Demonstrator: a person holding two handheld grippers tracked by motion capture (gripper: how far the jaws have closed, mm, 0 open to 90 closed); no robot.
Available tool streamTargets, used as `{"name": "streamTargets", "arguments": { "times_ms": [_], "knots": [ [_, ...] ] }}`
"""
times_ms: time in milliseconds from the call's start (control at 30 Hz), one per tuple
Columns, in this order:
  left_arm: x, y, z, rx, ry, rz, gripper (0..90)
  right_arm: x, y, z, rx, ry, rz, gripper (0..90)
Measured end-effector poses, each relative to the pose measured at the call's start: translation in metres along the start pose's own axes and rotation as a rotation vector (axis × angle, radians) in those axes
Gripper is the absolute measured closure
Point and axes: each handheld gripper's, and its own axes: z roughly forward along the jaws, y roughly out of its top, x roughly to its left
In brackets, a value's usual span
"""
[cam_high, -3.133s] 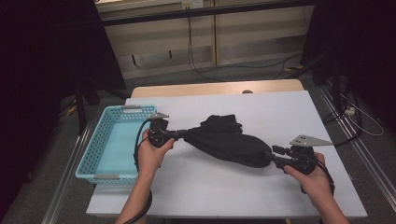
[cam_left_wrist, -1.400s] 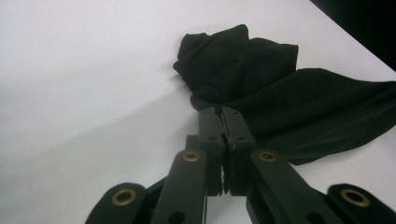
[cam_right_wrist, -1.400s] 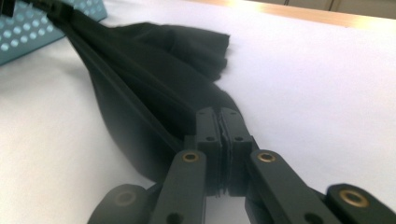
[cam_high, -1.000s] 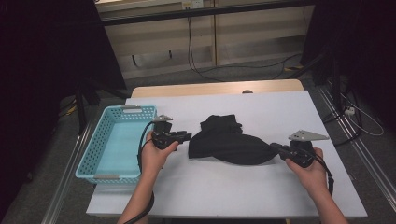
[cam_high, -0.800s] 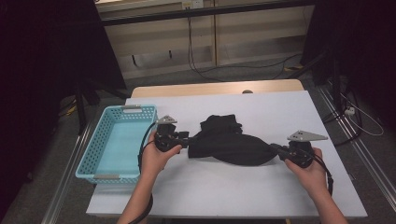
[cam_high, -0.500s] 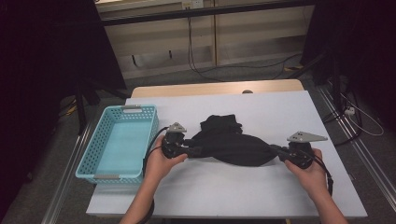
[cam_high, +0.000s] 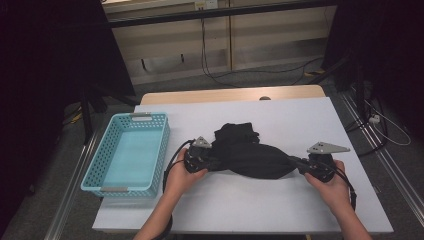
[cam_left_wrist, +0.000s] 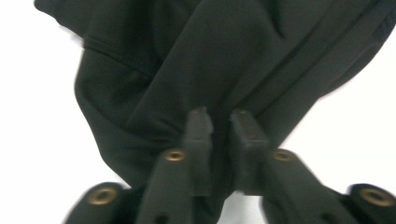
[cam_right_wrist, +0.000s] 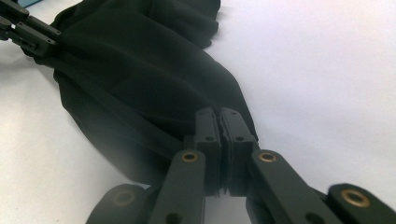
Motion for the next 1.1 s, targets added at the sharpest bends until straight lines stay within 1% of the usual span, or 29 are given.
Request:
{"name": "streamTargets", "arguments": {
  "times_ms": [33, 67, 133, 200, 267, 433, 500, 567, 600, 667, 733, 800, 833, 900, 967, 1033, 1100],
  "knots": [
    [0.000, 0.000, 0.000, 0.003, 0.000, 0.002, 86.5, 0.000, 0.000, 0.000, 0.002, 0.001, -0.003, 86.7],
    [-0.001, 0.001, 0.000, 0.006, -0.002, -0.003, 88.0, 0.000, 0.000, 0.000, 0.005, 0.002, -0.002, 86.7],
    [0.000, 0.002, -0.001, 0.010, -0.009, -0.009, 88.6, 0.000, -0.001, 0.000, 0.005, -0.001, -0.002, 86.7],
    [0.000, 0.004, -0.005, -0.007, -0.020, -0.032, 88.9, 0.000, 0.000, -0.001, 0.001, 0.000, 0.002, 86.7],
    [0.003, 0.007, -0.013, -0.045, -0.031, -0.051, 89.0, 0.000, 0.000, -0.002, -0.004, 0.001, 0.004, 86.7],
    [0.013, 0.012, -0.039, -0.166, -0.058, -0.119, 89.2, -0.001, 0.002, -0.002, -0.011, 0.000, 0.002, 86.7],
    [0.017, 0.014, -0.048, -0.199, -0.067, -0.136, 89.2, -0.001, 0.004, -0.001, -0.019, 0.002, 0.001, 86.6],
    [0.019, 0.015, -0.054, -0.227, -0.065, -0.153, 89.2, 0.001, 0.006, -0.001, -0.027, 0.009, -0.002, 86.0],
    [0.021, 0.015, -0.056, -0.233, -0.062, -0.155, 89.2, 0.001, 0.006, 0.000, -0.029, 0.015, -0.007, 85.1],
    [0.024, 0.013, -0.058, -0.230, -0.049, -0.164, 89.2, 0.004, 0.006, 0.001, -0.015, 0.033, -0.027, 83.5],
    [0.027, 0.010, -0.058, -0.229, -0.038, -0.177, 89.2, 0.007, 0.005, 0.002, -0.002, 0.043, -0.038, 80.3],
    [0.031, 0.008, -0.058, -0.226, -0.027, -0.196, 89.1, 0.010, 0.006, 0.002, -0.002, 0.056, -0.046, 73.5],
    [0.032, 0.007, -0.059, -0.226, -0.021, -0.199, 89.2, 0.012, 0.006, 0.001, 0.002, 0.071, -0.046, 68.1],
    [0.033, 0.006, -0.059, -0.229, -0.016, -0.205, 89.2, 0.016, 0.006, 0.001, 0.012, 0.100, -0.054, 62.9],
    [0.034, 0.006, -0.061, -0.235, -0.008, -0.208, 89.1, 0.019, 0.007, 0.000, 0.003, 0.115, -0.040, 55.7],
    [0.033, 0.006, -0.062, -0.242, 0.001, -0.210, 89.0, 0.021, 0.008, -0.002, -0.013, 0.128, -0.031, 54.0],
    [0.033, 0.007, -0.062, -0.239, 0.004, -0.210, 89.0, 0.024, 0.009, -0.004, -0.018, 0.131, -0.041, 52.4]
  ]
}}
